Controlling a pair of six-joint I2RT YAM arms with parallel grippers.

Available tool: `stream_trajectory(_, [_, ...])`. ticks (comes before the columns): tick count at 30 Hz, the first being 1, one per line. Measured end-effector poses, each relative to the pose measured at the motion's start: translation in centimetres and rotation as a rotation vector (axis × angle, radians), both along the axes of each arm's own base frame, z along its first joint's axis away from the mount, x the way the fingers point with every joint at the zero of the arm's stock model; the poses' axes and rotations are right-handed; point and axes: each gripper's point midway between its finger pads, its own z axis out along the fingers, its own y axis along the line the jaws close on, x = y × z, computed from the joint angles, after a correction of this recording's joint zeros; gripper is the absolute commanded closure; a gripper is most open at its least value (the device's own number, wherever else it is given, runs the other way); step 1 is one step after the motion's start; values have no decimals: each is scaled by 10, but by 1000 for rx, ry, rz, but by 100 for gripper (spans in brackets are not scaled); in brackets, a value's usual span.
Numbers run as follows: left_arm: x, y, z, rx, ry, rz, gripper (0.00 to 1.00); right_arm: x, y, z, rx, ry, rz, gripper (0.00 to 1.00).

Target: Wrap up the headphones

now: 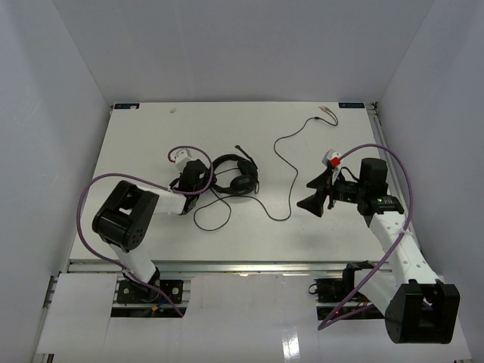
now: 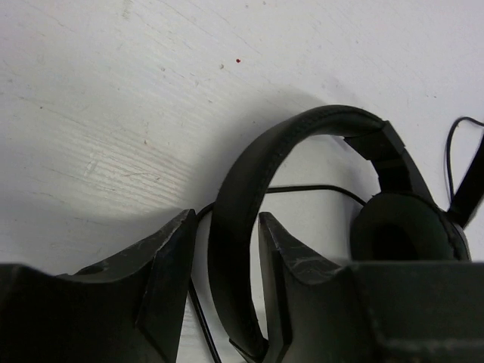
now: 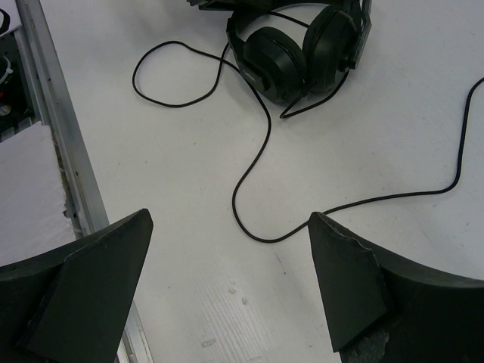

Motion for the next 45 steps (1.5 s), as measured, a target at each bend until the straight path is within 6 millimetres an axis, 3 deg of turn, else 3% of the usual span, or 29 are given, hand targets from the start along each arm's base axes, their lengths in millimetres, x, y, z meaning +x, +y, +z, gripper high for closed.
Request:
stream_trajectory(4, [-3,3,2,58,0,-35,28,0,-2,-2,7,3,-2,10])
stream_trajectory(6, [-5,5,2,106,5,-66,12,0,-3,-1,10,0,-1,10])
stream_trajectory(8, [-7,6,4,153,9,-105,2,-1,-3,0,12,-3,2,10])
stream_trajectory(11, [0,1,15,226,6,-225,2,-2,-3,2,15,-15,8,10])
stream_trajectory(14, [27,-5,37,296,-6,-343,2,-2,-5,7,23,-33,2,10])
stream_trajectory(17, [64,-11,56,369,-43,-449,5,-1,-9,12,26,-51,-12,10])
stream_trajectory(19, [70,-10,52,413,-29,-510,8,-1,-11,13,28,-58,-16,10])
stream_trajectory(27, [48,-9,-6,514,139,-738,14,-1,-14,16,37,-64,-21,10])
stream_trajectory(33, [44,-9,-7,559,154,-817,27,-1,-14,15,39,-61,-20,10])
stream_trajectory(45, [58,-9,-11,650,173,-841,55,3,-18,13,38,-49,-40,10])
